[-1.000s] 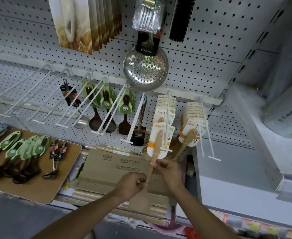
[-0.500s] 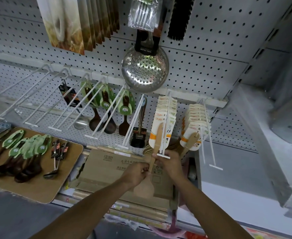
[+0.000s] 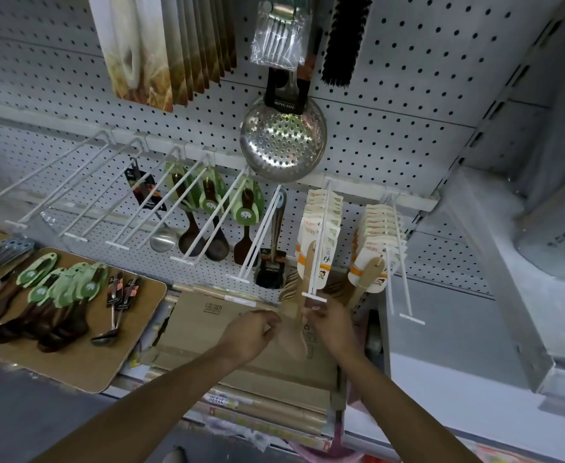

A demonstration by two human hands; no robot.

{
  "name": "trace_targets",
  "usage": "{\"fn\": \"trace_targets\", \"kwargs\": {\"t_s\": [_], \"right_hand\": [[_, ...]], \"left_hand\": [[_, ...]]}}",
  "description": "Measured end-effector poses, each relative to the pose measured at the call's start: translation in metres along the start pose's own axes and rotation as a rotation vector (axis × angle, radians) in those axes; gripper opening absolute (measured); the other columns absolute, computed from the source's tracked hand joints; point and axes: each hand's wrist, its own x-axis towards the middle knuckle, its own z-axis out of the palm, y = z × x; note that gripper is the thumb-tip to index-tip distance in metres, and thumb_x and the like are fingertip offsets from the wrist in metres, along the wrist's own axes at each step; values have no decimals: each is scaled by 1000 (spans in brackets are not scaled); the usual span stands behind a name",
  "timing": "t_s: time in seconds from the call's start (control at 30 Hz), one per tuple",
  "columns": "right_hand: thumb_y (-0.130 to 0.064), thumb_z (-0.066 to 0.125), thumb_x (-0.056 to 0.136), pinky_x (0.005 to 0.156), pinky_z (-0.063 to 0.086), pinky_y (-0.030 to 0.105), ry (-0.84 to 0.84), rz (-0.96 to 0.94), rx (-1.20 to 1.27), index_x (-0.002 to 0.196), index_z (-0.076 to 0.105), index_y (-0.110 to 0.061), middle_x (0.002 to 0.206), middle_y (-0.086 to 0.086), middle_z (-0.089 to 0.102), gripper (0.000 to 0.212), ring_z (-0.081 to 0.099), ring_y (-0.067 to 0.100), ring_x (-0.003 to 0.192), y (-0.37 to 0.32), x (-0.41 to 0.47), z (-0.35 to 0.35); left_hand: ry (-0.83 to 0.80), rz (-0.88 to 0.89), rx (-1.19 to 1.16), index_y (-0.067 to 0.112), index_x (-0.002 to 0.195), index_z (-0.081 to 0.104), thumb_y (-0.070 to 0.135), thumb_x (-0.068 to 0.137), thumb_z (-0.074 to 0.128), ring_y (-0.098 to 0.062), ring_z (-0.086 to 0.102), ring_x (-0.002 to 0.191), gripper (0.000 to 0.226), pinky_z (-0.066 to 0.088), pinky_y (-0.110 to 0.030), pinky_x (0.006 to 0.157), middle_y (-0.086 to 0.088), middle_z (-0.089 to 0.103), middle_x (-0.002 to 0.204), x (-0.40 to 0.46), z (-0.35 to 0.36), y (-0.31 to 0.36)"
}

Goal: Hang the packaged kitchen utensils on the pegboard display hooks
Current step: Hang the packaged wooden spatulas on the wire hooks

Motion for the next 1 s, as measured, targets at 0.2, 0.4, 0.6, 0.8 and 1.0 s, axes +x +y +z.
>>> {"fn": "trace_targets", "kwargs": {"t_s": [0.2, 0.4, 0.6, 0.8, 1.0], "right_hand": [[-9, 61, 91, 62, 43, 9, 58, 81, -124, 115, 58, -10, 97, -3, 63, 24, 64, 17, 91, 3, -26, -3], [-13, 60, 91, 77, 45, 16, -24, -188, -287, 116, 60, -20, 108, -8, 63, 26, 61, 8, 99, -14, -48, -1], [-23, 59, 93, 88, 44, 25, -39, -572, -569, 132, 51, -22, 126, -4, 54, 40, 52, 14, 112, -58, -60, 20], [-27, 60, 92, 95, 44, 27, -59, -732, -626, 134, 48, -20, 130, -4, 51, 45, 46, 15, 120, -108, -80, 61], [-29, 60, 91, 99, 41, 28, -82, -863, -643, 134, 48, -19, 128, -3, 53, 45, 47, 16, 118, -160, -105, 125]], "left_hand": [[159, 70, 88, 35, 127, 56, 28, 95, 56, -9, 62, 109, 33, 54, -30, 86, 17, 63, 124, -30, -31, -5], [308, 128, 228, 33, 139, 45, 35, 96, 53, -13, 51, 121, 44, 52, -34, 91, 12, 54, 134, -73, -74, -17], [459, 148, 355, 30, 137, 48, 39, 92, 55, -12, 47, 125, 46, 48, -31, 97, 12, 51, 133, -124, -108, -37], [473, 99, 458, 30, 138, 44, 47, 92, 46, -14, 42, 131, 49, 42, -34, 102, 12, 47, 136, -174, -136, -63], [521, 15, 497, 28, 134, 47, 47, 89, 52, -18, 45, 128, 50, 41, -37, 102, 8, 48, 136, -232, -168, -100]]}}
